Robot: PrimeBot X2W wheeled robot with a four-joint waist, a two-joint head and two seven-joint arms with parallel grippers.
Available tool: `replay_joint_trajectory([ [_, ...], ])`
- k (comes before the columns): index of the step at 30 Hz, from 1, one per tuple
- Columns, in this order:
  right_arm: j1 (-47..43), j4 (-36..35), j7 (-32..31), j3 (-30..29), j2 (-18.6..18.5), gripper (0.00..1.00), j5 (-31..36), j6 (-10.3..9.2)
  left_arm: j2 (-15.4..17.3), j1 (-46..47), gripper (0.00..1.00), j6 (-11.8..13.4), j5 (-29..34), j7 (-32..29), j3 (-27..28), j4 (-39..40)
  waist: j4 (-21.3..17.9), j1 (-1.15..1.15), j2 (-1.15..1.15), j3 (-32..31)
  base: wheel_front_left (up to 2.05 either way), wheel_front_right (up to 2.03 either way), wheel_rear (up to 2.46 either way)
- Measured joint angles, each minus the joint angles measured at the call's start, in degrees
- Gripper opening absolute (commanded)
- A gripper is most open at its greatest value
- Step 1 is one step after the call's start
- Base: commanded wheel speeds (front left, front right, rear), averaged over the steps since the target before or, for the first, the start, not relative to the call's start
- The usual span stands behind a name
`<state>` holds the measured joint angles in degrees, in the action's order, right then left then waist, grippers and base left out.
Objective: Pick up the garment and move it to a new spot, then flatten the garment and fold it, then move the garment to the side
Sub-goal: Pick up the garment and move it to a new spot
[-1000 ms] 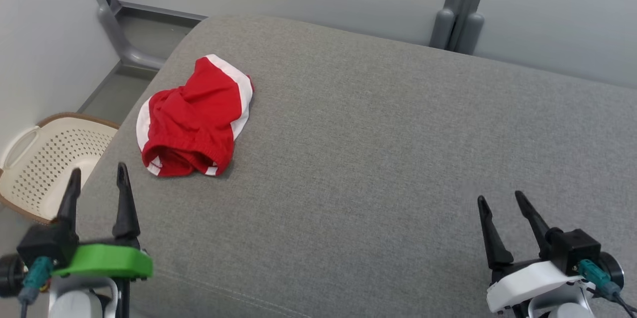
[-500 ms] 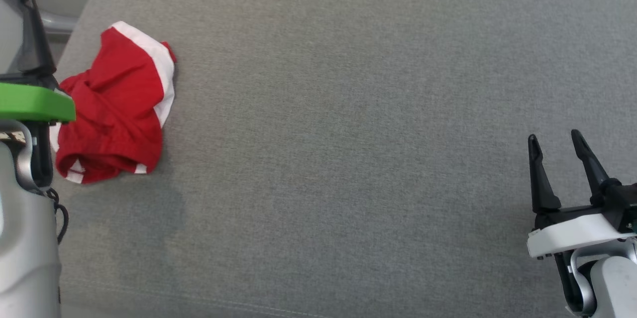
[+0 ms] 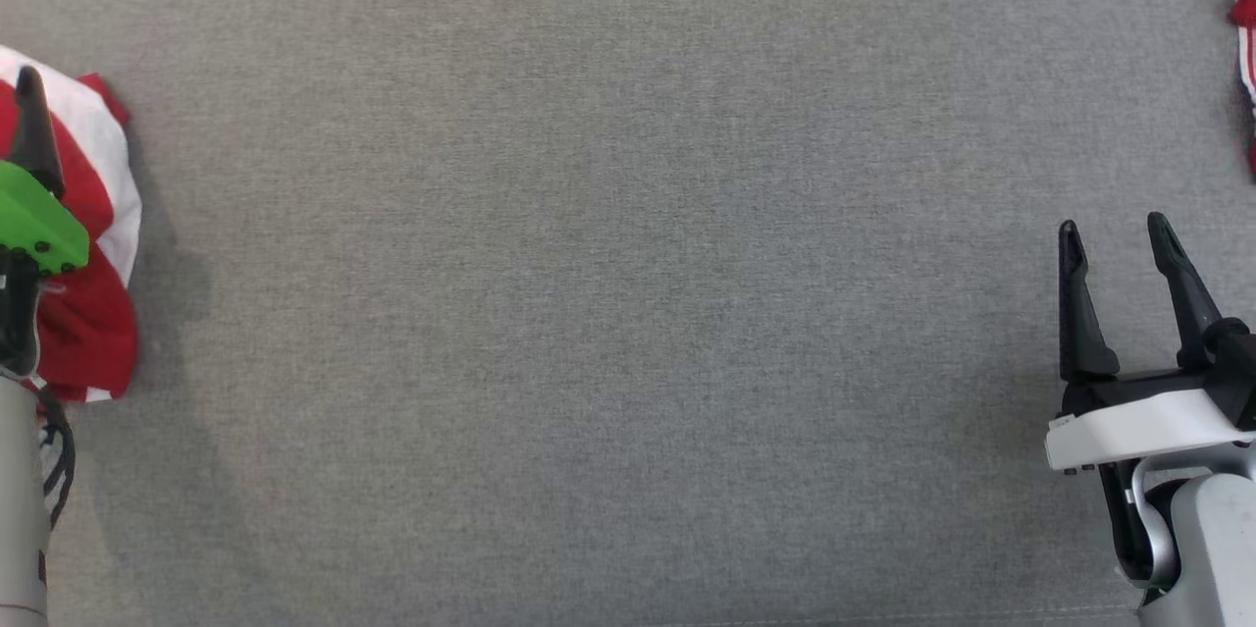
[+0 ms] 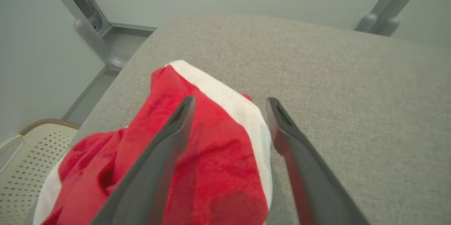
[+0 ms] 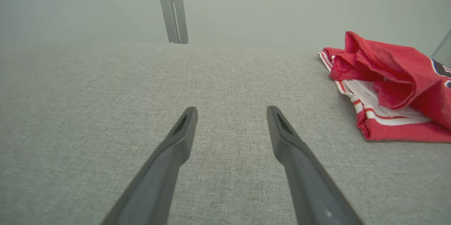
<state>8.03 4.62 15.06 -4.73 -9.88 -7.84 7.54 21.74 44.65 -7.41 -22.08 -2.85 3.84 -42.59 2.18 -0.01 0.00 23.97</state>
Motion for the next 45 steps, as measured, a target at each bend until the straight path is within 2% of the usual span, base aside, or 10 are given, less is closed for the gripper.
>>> replay_joint_trajectory([
  [9,0.8,0.1,0.0,0.0,0.8,1.00,0.0,0.00,1.2,-0.8,1.00,0.0,-6.6,-11.5,-1.1,-9.7,-3.1,0.00,0.00,2.3,0.00,0.00,0.00],
  [14,0.8,0.2,0.0,0.0,0.9,1.00,0.0,0.00,1.6,-0.4,1.00,-0.2,-7.1,-13.5,-1.4,-11.1,-3.2,0.00,0.00,2.3,0.00,0.00,0.00],
  [15,0.8,0.3,0.0,0.0,0.9,1.00,0.0,0.00,1.6,-0.3,0.67,-0.2,-7.2,-13.6,-1.4,-11.2,-3.2,0.00,0.00,2.3,0.00,0.00,0.00],
  [16,0.8,0.3,0.0,0.1,0.9,1.00,0.0,0.00,1.6,-0.3,0.17,-0.2,-7.2,-13.4,-1.6,-11.2,-3.1,0.00,0.00,2.2,0.00,0.00,0.00],
  [17,0.8,0.3,0.0,0.1,0.9,1.00,0.0,0.00,1.6,-0.4,0.00,-0.2,-7.3,-13.0,-1.6,-11.3,-3.0,0.00,0.00,2.1,0.00,0.00,0.00],
  [25,0.7,1.2,0.0,0.5,1.2,1.00,0.0,0.00,1.7,-0.6,0.00,-0.1,-6.5,-7.3,-3.3,-11.3,-2.4,0.00,0.00,0.2,0.00,0.00,0.00],
  [32,0.4,2.5,0.0,1.0,1.6,1.00,-0.3,0.00,1.7,-0.2,0.00,-0.1,-6.0,-1.2,-4.4,-8.2,-2.1,0.00,0.00,-2.6,0.00,0.00,0.00],
  [37,-0.1,3.3,0.0,1.5,2.2,1.00,-0.8,0.00,1.7,0.8,0.00,-0.1,-5.4,2.4,-5.9,-3.4,-2.2,0.00,0.00,-4.9,0.00,0.00,0.00],
  [45,-0.8,4.5,0.0,2.0,3.8,1.00,-1.4,0.00,1.0,2.4,0.00,-0.1,-4.2,2.9,-9.4,8.4,-3.9,0.00,0.00,-8.2,0.00,0.00,0.00],
])
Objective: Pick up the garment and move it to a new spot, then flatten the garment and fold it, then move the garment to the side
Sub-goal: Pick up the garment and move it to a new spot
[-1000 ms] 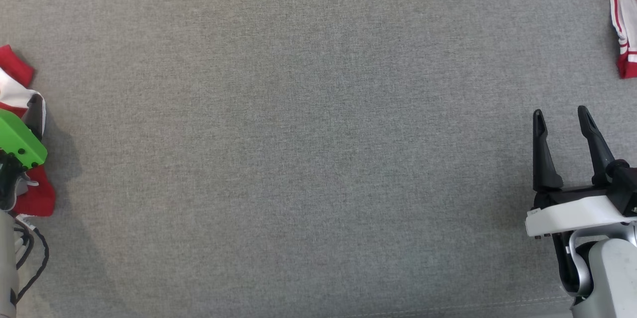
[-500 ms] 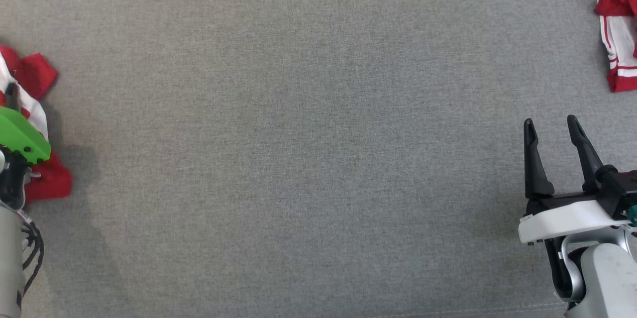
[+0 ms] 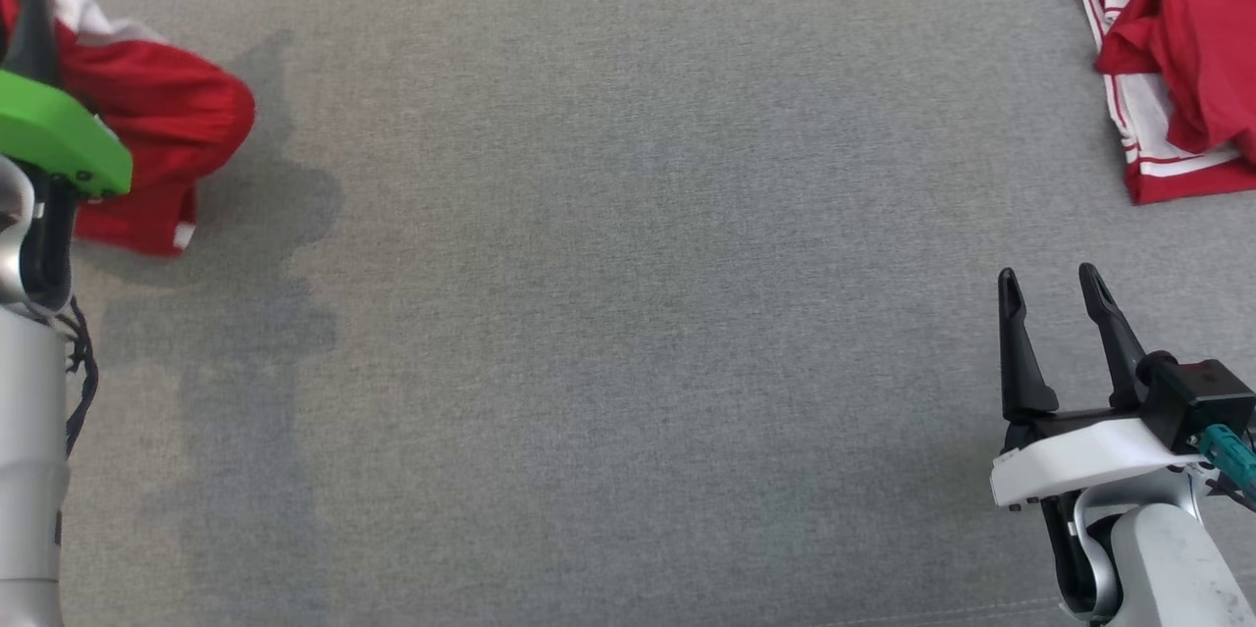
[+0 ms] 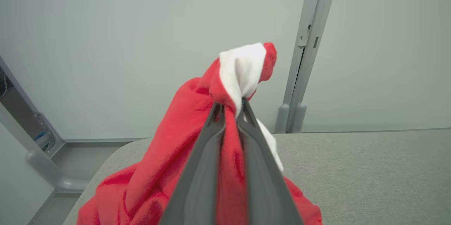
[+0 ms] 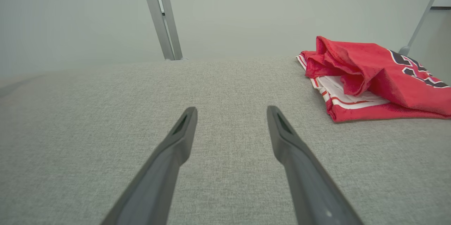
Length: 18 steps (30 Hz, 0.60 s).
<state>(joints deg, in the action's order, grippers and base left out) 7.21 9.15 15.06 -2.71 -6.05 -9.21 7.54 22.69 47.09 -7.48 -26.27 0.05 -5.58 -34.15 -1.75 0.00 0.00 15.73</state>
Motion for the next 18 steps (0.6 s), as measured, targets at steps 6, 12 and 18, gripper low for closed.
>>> replay_joint_trajectory([
  [6,-1.0,1.0,0.0,0.0,1.0,1.00,-0.3,0.00,-3.3,2.3,0.00,0.0,0.6,-3.4,-3.8,9.9,-3.5,0.00,0.00,-2.2,0.00,0.00,0.00],
  [12,-1.0,1.3,0.0,0.3,2.0,1.00,-0.5,0.00,-8.6,5.8,0.00,0.0,0.1,-6.7,-8.3,15.6,-8.2,0.00,0.00,-3.6,0.00,0.00,0.00],
  [18,-1.0,1.7,0.0,-0.2,2.5,1.00,-1.1,-0.01,-15.3,8.3,0.00,0.0,0.1,-7.0,-14.4,15.2,-13.2,0.01,0.00,-4.1,0.00,0.00,0.00],
])
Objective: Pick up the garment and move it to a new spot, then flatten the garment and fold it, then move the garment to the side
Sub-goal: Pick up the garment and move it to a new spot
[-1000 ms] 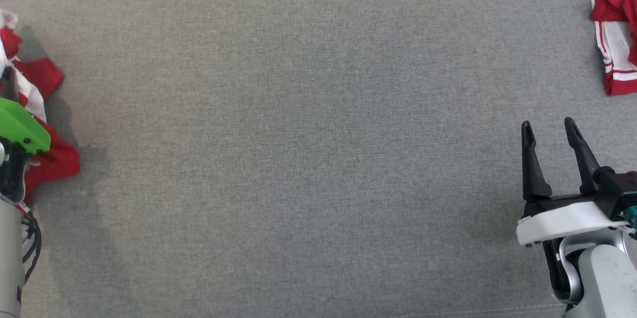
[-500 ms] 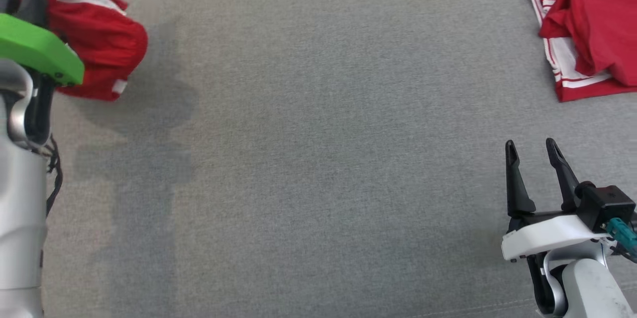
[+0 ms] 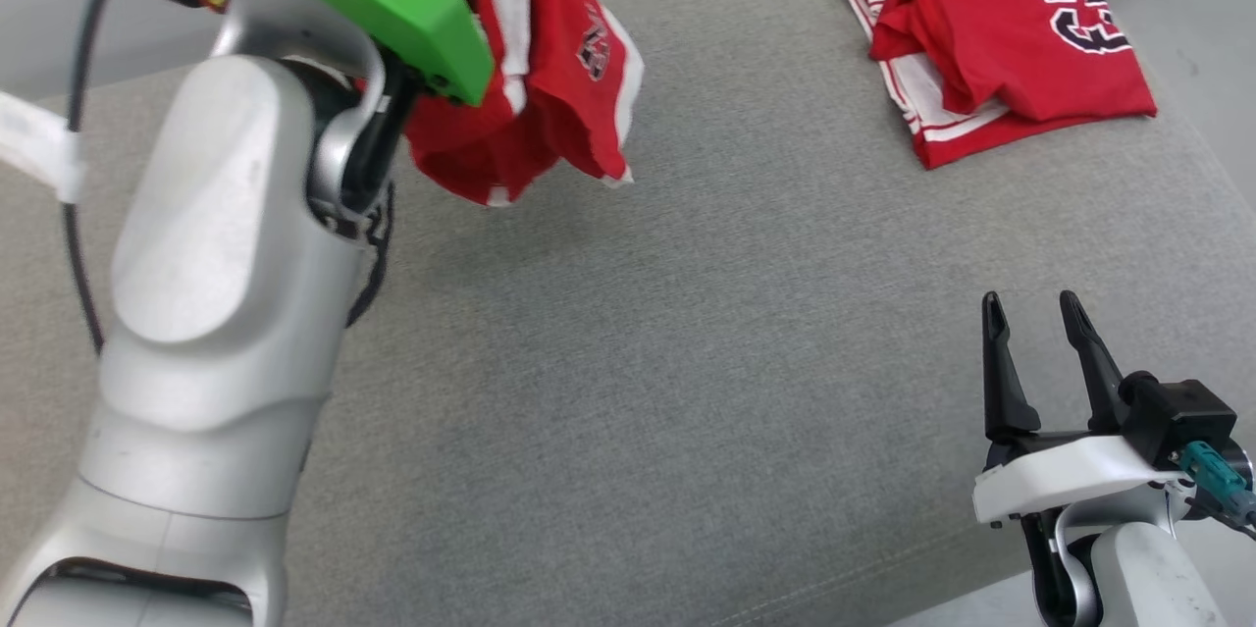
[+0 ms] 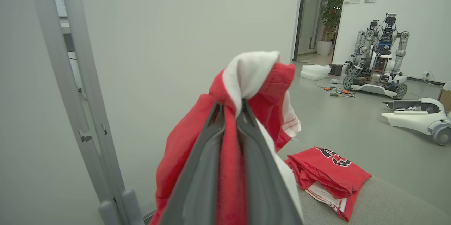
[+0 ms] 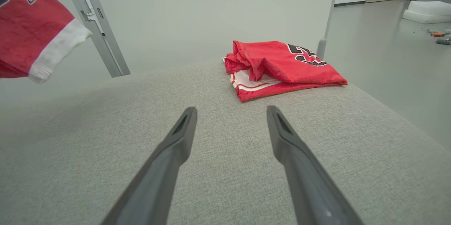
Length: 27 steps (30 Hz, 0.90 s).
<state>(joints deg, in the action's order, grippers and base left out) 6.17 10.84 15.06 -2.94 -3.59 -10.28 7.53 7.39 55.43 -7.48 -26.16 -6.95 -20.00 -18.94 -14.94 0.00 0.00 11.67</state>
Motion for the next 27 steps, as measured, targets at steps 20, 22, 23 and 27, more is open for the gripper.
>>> replay_joint_trajectory([
  [20,0.4,1.1,0.0,0.5,0.7,1.00,-0.5,0.00,-4.5,-19.4,0.10,2.1,-8.6,11.3,-11.9,-15.1,-0.4,0.00,0.00,1.1,0.00,0.00,0.00],
  [22,0.3,1.1,0.0,0.5,0.7,1.00,-0.4,0.00,-4.5,-20.7,1.00,2.3,-8.2,13.0,-12.7,-16.8,0.2,0.00,0.00,0.9,0.00,0.00,0.00],
  [23,0.3,1.2,0.0,0.5,0.7,1.00,-0.2,0.00,-4.5,-21.1,1.00,2.4,-8.0,13.6,-13.1,-17.3,0.5,0.00,0.00,0.8,0.00,0.00,0.00],
  [27,-0.2,1.3,0.0,0.4,0.7,1.00,0.1,0.00,-4.5,-21.6,1.00,2.2,-6.4,18.4,-14.0,-18.2,1.9,0.00,0.00,-0.4,0.00,0.00,0.00],
])
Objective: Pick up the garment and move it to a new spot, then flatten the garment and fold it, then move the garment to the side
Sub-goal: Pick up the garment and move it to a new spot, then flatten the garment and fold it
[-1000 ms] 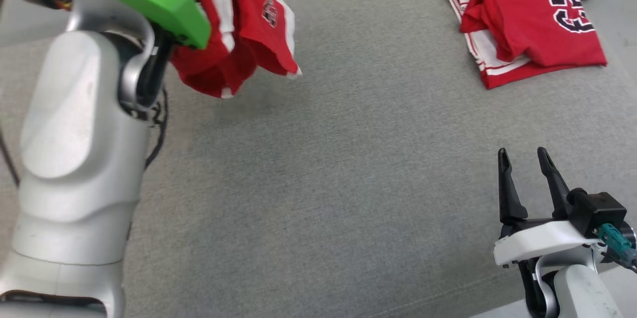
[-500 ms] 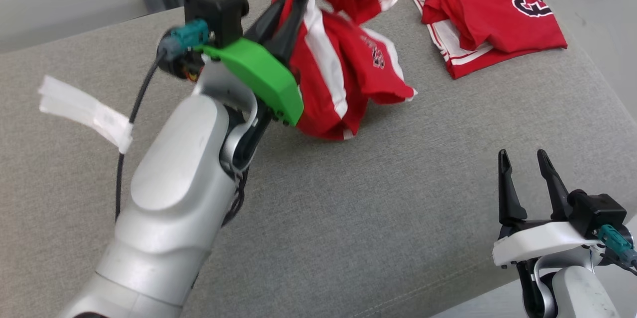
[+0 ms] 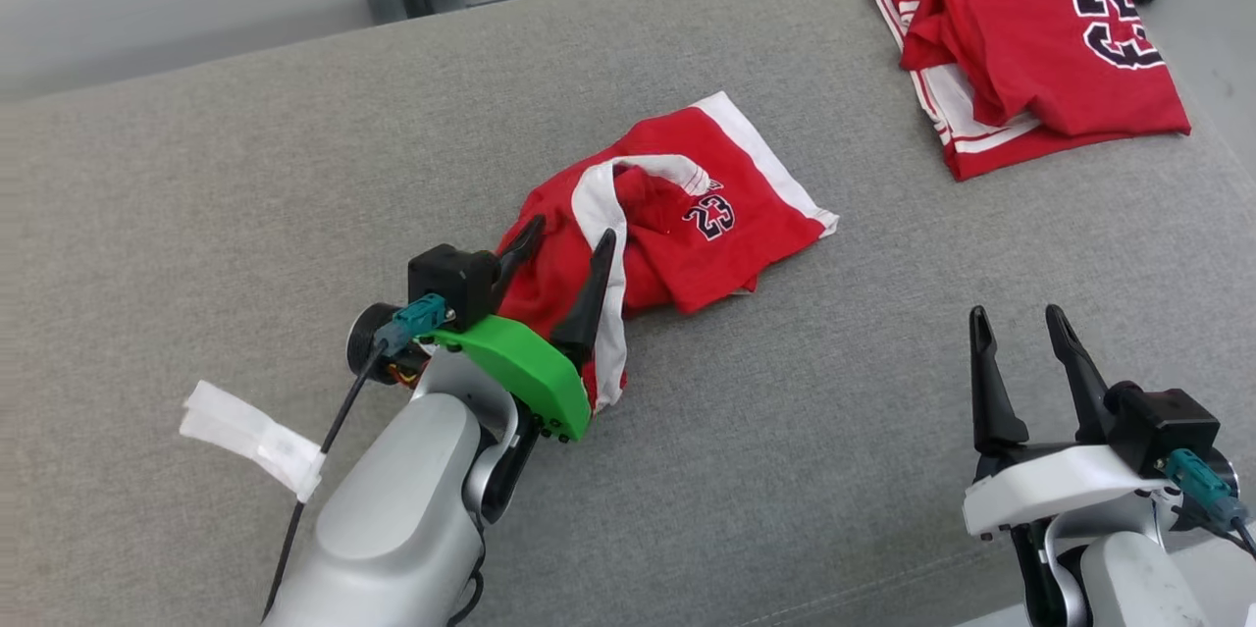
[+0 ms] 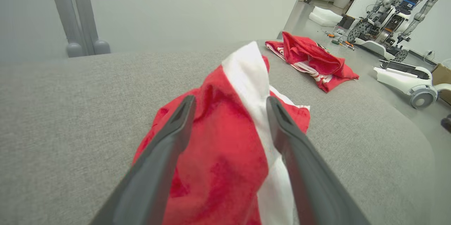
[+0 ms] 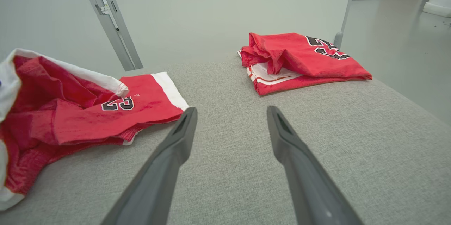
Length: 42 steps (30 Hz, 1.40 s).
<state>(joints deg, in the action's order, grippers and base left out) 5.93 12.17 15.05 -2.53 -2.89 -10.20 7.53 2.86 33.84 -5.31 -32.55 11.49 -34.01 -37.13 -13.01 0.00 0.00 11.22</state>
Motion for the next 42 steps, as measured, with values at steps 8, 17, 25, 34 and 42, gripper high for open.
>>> replay_joint_trajectory([
  [8,-2.2,0.0,0.0,0.6,-0.5,1.00,0.3,0.00,3.0,-2.5,1.00,1.6,1.8,3.3,3.6,5.3,2.9,0.00,0.00,-3.9,0.00,0.00,0.00],
  [17,-3.7,-1.1,0.0,2.3,-1.3,1.00,0.5,0.00,8.2,-13.5,1.00,4.4,5.3,3.5,13.5,17.2,7.0,0.00,0.00,-7.8,0.00,0.00,0.00],
  [25,-4.8,-2.1,0.0,3.4,-2.1,1.00,0.7,0.00,9.6,-25.2,1.00,5.7,8.6,3.6,23.3,25.6,10.0,0.00,0.00,-10.3,0.00,0.00,0.00],
  [34,-6.0,-2.6,0.0,3.9,-2.8,1.00,0.3,0.00,6.9,-35.5,1.00,4.1,11.6,3.6,30.1,29.1,11.5,0.00,0.00,-11.6,0.00,0.00,0.00],
  [42,-7.1,-2.6,0.0,4.2,-2.8,1.00,-0.4,0.00,3.4,-37.0,1.00,0.7,14.4,3.6,32.9,28.7,12.5,0.00,0.00,-11.4,0.00,0.00,0.00],
])
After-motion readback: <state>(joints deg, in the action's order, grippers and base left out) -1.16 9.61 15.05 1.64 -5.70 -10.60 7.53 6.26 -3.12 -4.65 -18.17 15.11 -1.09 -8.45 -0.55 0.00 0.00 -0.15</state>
